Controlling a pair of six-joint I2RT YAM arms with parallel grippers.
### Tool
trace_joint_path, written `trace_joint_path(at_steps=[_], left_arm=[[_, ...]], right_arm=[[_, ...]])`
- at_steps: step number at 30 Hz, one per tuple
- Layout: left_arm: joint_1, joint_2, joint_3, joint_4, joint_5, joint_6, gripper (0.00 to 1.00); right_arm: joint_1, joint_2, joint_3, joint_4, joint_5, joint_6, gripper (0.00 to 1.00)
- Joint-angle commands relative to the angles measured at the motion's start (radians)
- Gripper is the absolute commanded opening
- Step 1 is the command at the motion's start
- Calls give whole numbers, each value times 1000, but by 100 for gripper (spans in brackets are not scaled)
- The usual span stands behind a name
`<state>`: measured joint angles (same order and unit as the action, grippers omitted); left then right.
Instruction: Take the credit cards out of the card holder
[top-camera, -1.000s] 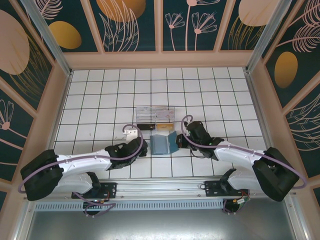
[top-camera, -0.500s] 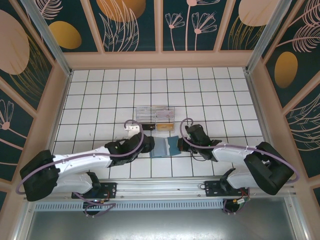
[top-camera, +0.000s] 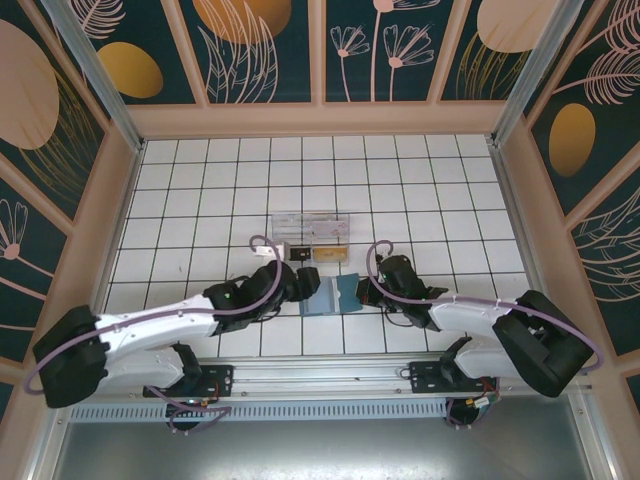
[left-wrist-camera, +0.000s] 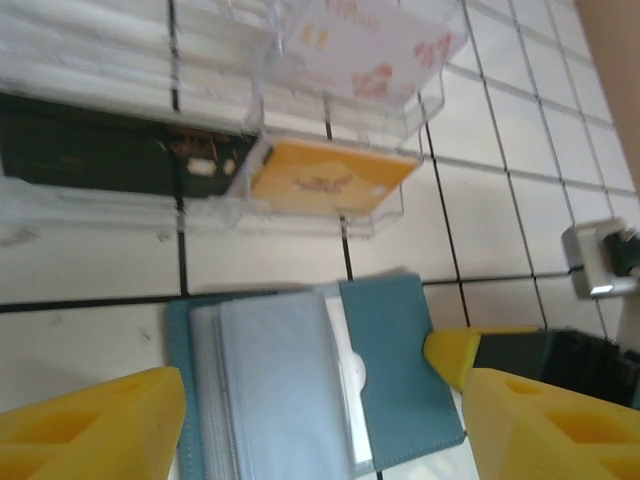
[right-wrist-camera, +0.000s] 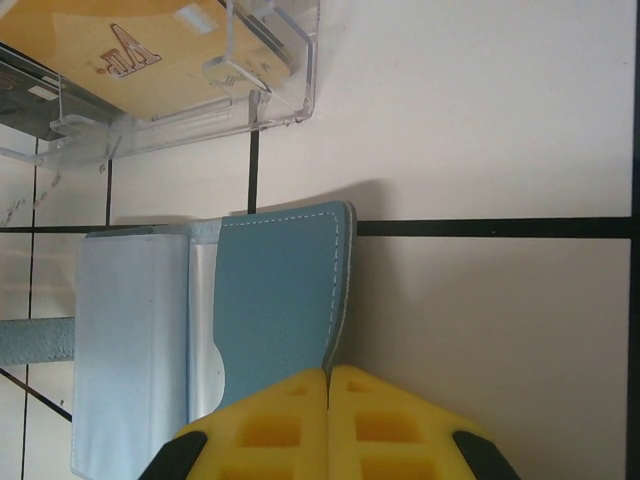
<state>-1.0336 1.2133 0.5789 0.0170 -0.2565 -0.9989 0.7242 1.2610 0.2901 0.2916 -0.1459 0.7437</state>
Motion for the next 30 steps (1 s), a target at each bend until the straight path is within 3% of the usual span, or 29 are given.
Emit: trace_joint_path(at_steps=[1, 8, 30], left_arm=[[4, 77, -9, 101, 125, 5, 70], [4, 195, 13, 43, 130, -39, 66], [3, 275, 20, 137, 220, -3, 59]], right_arm=[[15, -14, -21, 31, 18, 19, 1], [19, -24, -23, 27, 21, 17, 1], [20, -32, -16, 9, 30, 8, 1]])
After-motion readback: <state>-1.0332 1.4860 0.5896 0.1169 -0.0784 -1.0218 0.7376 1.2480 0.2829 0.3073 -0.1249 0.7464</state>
